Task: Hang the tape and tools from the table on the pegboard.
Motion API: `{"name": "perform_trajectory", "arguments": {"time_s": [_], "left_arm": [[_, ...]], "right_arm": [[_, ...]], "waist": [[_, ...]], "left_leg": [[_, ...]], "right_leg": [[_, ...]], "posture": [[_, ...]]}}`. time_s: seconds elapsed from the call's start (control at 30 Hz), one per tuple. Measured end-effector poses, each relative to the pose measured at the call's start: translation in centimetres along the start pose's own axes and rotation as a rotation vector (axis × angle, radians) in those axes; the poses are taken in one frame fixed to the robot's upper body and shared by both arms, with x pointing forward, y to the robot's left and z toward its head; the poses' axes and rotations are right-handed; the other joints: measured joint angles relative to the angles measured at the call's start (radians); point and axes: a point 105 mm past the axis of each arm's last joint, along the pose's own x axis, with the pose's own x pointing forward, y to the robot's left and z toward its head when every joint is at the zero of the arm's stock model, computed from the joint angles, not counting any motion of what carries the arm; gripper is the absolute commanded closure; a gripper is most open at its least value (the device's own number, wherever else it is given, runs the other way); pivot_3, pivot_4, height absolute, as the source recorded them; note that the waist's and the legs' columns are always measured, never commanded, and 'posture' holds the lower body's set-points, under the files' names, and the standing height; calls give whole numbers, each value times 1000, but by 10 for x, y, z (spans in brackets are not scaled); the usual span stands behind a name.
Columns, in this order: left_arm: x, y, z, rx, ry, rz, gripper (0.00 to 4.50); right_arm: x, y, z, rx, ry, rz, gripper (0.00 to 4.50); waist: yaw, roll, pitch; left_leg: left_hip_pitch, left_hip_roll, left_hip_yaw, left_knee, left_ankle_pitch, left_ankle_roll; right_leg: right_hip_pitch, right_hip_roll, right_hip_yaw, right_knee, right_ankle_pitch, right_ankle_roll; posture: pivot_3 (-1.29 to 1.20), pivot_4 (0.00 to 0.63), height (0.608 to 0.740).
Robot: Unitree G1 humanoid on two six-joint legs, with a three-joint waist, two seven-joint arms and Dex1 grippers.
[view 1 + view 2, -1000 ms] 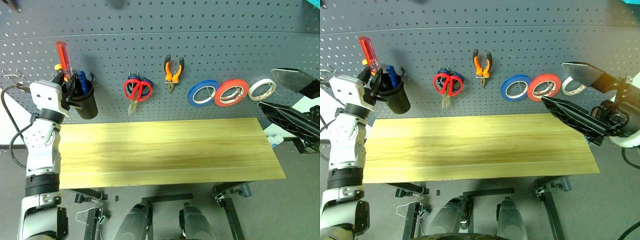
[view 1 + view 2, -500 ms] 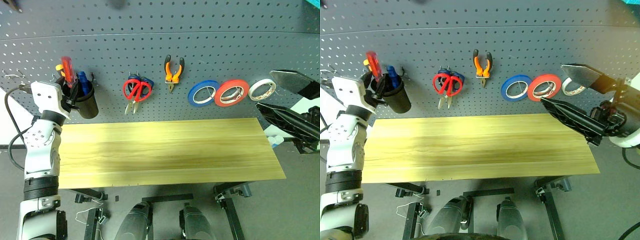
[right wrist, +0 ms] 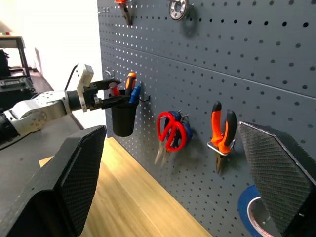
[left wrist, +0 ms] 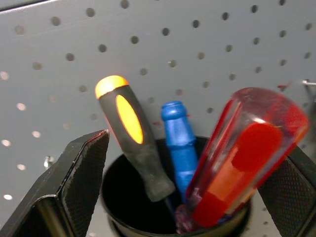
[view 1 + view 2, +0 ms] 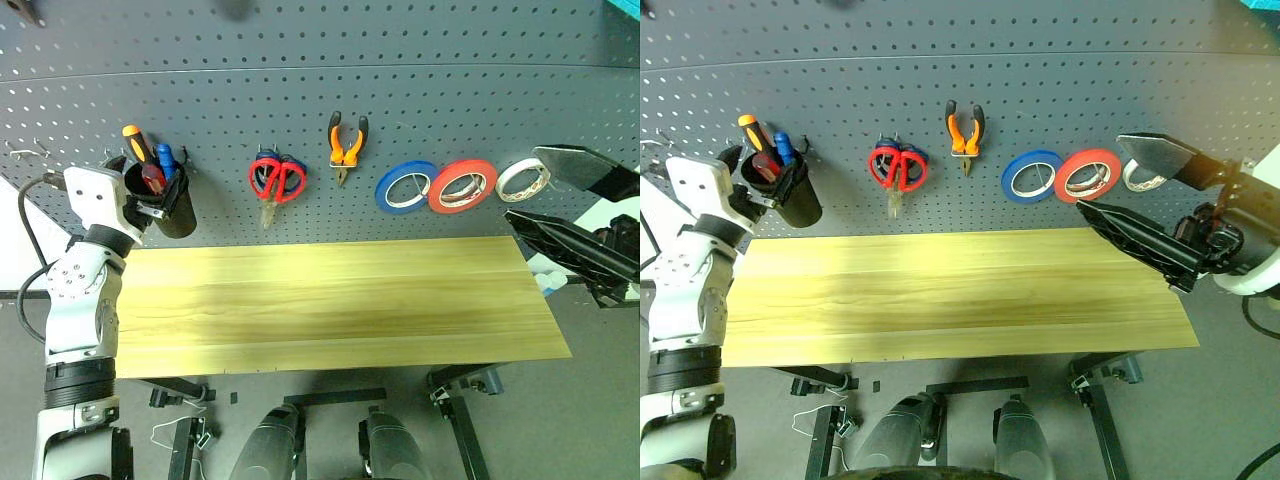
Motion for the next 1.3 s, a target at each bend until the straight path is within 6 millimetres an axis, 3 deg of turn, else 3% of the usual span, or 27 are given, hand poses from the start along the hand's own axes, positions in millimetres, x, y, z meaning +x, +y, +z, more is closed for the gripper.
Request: {"name": "perform_trajectory", "arguments": {"time_s": [0.33, 0.7, 1.07, 1.3], "left_arm": [[8, -22, 51, -25, -117, -132, 25], [3, -48, 74, -41, -148, -303, 25], [-20, -84, 43, 27, 46, -592, 25], [-40, -111, 14, -14, 132, -742, 25]], "right_arm": [[0, 1, 0, -3, 3, 6, 0], [0, 0, -3, -9, 15, 3, 0], [-4, 3, -24, 37, 58, -25, 0], [-13, 18, -55, 105, 121, -90, 0]], "waist": [[1, 0, 0], [1, 0, 0], [1, 3, -10], [-2, 7, -31]], "left_leg": [[0, 0, 0, 0, 0, 0], [0, 0, 0, -1, 0, 0], [0, 0, 0, -2, 0, 0], [0, 0, 1, -2, 0, 0]], "right_leg": [[1, 0, 0, -1, 0, 0], [2, 0, 0, -1, 0, 0], [0, 0, 1, -2, 0, 0], [0, 0, 1, -3, 0, 0]], "posture": [[-19, 136, 740], [-19, 134, 740], [-57, 89, 740], [-64, 88, 740]]}}
